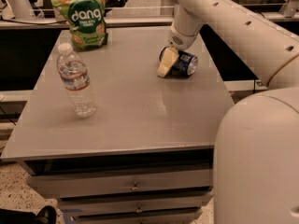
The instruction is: Place pepsi can upright
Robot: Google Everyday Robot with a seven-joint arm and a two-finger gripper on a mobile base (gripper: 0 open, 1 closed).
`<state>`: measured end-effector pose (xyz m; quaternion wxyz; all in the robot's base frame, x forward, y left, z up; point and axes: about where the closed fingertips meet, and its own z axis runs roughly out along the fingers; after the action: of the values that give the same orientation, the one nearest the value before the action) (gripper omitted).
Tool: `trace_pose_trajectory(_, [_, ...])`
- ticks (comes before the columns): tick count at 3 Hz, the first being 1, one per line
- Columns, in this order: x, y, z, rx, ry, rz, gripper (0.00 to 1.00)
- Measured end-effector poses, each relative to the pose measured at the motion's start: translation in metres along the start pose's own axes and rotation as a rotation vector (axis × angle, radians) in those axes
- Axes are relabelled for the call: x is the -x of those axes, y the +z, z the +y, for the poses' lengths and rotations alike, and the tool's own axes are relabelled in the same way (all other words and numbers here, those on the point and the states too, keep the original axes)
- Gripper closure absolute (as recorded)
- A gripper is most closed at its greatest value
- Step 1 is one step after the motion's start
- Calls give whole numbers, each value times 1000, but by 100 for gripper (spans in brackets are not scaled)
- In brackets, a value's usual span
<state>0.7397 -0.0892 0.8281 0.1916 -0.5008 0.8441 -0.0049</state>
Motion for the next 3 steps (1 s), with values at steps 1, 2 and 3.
trace_pose_trajectory(1, [1,-2,-2,2,0,-2,42])
trace_pose_trajectory(2, [3,-6,-2,3,-1,-11,65])
trace_pose_trajectory(3, [9,-26,1,35,1,-96,87])
